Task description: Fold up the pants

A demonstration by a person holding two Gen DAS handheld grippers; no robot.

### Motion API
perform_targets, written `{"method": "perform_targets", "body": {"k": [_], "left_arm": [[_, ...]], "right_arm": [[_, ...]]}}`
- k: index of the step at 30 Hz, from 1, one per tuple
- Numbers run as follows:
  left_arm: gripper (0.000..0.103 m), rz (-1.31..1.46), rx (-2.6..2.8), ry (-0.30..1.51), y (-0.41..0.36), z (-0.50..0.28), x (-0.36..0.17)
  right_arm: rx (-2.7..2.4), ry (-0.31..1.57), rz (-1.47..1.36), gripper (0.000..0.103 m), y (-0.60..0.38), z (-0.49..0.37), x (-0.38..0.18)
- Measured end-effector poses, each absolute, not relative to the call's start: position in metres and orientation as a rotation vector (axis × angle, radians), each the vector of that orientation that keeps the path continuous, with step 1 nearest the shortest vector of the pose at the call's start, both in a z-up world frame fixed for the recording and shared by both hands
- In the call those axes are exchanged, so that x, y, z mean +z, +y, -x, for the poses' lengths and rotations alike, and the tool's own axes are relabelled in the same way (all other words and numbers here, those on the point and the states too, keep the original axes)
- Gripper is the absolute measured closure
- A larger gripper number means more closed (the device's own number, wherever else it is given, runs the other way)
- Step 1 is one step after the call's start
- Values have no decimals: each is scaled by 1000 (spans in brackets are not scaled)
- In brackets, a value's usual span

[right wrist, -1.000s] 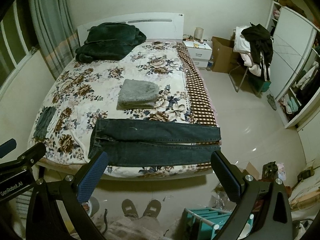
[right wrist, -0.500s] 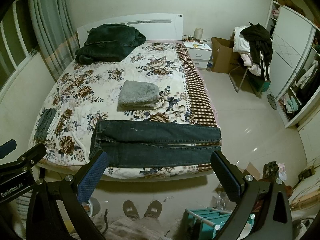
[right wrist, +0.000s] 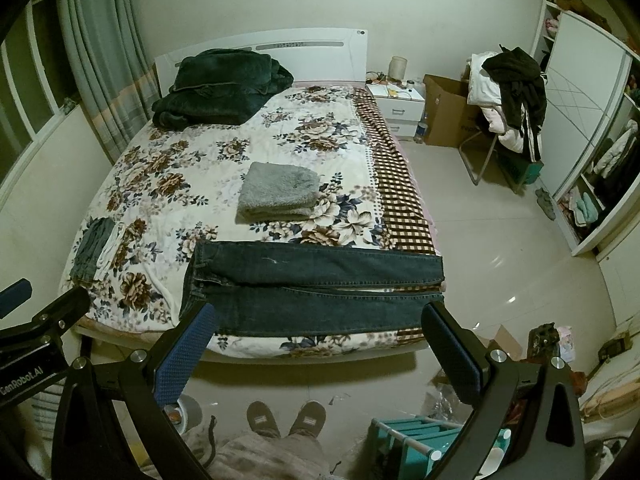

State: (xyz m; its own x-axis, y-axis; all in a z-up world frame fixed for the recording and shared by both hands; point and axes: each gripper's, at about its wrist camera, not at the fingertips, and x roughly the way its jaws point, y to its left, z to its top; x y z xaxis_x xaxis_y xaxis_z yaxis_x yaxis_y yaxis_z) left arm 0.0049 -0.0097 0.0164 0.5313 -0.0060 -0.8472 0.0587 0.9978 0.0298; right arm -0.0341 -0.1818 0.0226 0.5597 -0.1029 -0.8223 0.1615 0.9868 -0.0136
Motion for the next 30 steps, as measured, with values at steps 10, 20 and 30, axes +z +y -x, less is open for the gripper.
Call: {"method": "perform_targets", "body": {"k": [10,20,30], "left_arm": [[0,-54,-39,1008,-8,-5,20],[0,-50,28,953,-11,-26,17],[0,-119,119,947,-28,-114,-69]], "right_arm": [[-151,966,-71,0,-178,32,25],[-191,928,-71,0,-181,1,5],[-227,996,-26,0,-231,-105,-109]]}}
